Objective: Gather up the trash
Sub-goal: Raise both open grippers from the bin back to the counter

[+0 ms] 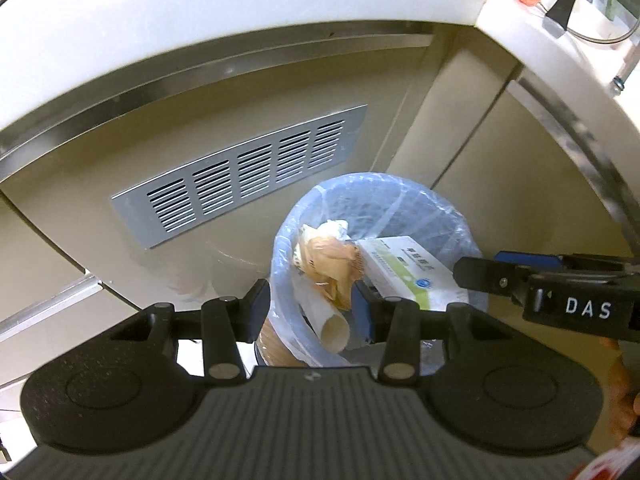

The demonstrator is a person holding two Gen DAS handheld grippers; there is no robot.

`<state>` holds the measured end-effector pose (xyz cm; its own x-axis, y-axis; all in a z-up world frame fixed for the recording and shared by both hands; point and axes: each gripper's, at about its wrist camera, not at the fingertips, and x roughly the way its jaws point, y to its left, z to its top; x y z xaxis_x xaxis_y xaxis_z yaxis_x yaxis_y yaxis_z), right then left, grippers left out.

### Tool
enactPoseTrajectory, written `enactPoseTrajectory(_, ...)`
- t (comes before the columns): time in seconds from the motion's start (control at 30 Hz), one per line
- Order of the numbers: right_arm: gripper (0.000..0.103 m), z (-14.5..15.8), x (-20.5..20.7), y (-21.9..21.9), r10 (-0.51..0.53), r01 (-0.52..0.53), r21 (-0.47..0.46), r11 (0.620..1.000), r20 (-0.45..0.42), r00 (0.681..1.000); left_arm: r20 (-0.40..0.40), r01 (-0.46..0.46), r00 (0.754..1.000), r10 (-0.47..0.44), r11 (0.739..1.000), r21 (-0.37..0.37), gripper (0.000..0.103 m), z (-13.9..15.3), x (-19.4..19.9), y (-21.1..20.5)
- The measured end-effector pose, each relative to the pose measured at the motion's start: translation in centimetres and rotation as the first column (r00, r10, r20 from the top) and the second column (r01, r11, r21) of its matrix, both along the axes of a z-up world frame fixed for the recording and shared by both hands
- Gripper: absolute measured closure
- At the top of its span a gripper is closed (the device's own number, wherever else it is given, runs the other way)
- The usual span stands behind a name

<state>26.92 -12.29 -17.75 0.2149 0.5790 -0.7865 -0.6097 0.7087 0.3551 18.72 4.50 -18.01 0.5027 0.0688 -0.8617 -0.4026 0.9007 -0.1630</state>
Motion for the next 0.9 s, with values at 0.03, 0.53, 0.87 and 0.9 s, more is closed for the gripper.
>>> enactPoseTrajectory(0.03,0.05,0.3,-0.1,-0.2,0.0,0.0,0.0,1.0,-0.003,1.0,0.001,0.004,1.0,-0.004,1.0,-0.003,0.063,0.4,-0.2,-0.2)
enactPoseTrajectory(0.53,0.035,7.9,-2.5,-3.2,0.018,-0.022,0.099,0.995,0.035,0.999,0.109,0.023,0.994,-0.028,0.999,0.044,0.056,8.9,-3.3,-3.2)
enactPoseTrajectory(0.87,0.033,11.9,-2.4,-7.0,-0.042,0.023,0.187,0.982,0.097,0.994,0.207,0.033,0.977,-0.055,0.994,0.108,0.044,14.1,-3.7,-5.0)
enactPoseTrajectory(0.9,0.033,12.2,-2.3,-7.3,-0.051,0.031,0.192,0.981,0.102,0.993,0.217,0.033,0.975,-0.058,0.993,0.116,0.044,14.6,-3.6,-5.1)
